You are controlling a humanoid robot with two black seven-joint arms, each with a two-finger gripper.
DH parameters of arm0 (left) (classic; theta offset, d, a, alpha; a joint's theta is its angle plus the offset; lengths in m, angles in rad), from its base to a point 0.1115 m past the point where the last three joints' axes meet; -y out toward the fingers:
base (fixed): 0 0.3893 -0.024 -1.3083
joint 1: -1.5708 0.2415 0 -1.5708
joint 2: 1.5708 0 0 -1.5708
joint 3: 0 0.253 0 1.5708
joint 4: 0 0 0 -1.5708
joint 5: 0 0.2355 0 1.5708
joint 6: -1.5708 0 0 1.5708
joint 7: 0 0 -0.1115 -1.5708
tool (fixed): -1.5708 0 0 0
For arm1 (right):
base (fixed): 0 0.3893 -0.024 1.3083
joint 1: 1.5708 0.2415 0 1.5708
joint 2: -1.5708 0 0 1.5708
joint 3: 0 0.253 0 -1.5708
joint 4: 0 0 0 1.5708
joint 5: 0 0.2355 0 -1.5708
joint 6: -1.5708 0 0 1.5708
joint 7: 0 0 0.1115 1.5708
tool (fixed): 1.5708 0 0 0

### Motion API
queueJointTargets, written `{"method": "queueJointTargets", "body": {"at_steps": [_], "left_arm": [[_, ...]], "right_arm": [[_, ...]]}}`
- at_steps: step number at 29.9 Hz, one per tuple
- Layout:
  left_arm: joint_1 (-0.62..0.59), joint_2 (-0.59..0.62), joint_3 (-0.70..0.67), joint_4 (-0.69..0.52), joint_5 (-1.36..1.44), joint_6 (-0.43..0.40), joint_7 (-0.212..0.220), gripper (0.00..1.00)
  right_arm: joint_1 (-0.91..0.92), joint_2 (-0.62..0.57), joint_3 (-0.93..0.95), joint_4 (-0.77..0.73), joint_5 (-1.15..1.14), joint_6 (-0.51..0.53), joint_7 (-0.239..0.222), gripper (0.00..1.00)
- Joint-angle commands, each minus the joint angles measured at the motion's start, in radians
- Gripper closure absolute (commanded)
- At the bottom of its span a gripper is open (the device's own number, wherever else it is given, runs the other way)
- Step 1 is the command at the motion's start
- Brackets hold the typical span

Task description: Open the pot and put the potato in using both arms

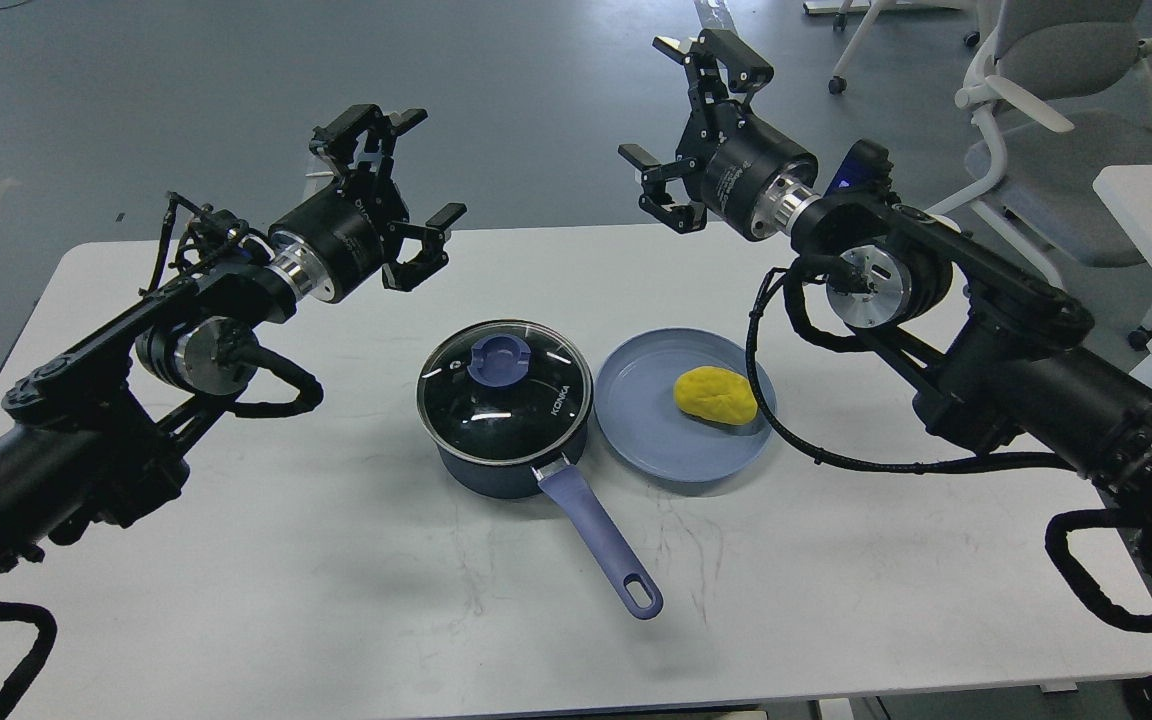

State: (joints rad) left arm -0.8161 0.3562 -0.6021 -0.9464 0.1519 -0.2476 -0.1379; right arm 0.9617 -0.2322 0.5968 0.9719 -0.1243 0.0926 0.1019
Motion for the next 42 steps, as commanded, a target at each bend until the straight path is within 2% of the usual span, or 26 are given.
{"method": "queueJointTargets", "body": {"at_steps": [1,29,35,37,39,41,42], "left_arm": [[0.000,0.004,0.002,0.000,0.000,0.002,0.000,0.02],[-0.014,-0.003,0.002,-0.029,0.015,0.021,0.004,0.02],[-0.043,0.003,0.002,-0.075,0.155,0.076,-0.006,0.02],[-0.058,0.004,-0.004,-0.129,0.256,0.137,-0.025,0.02],[-0.075,0.000,0.004,-0.216,0.439,0.265,-0.049,0.02],[-0.074,-0.008,0.005,-0.248,0.558,0.318,-0.060,0.02],[-0.068,-0.013,0.013,-0.276,0.698,0.353,-0.083,0.02]], "right_arm": [[0.003,0.002,-0.002,-0.002,-0.002,0.001,-0.001,0.00],[0.005,-0.001,-0.022,-0.004,-0.026,-0.001,-0.005,0.00],[0.003,0.001,-0.020,-0.007,-0.026,-0.002,-0.002,0.00],[0.002,0.001,-0.020,-0.009,-0.025,-0.008,-0.002,0.00],[-0.001,-0.001,-0.018,-0.009,-0.025,-0.010,-0.002,0.00],[-0.004,-0.002,-0.017,-0.009,-0.025,-0.010,-0.002,0.00],[-0.011,-0.012,-0.017,-0.009,-0.025,-0.010,-0.001,0.00]]}}
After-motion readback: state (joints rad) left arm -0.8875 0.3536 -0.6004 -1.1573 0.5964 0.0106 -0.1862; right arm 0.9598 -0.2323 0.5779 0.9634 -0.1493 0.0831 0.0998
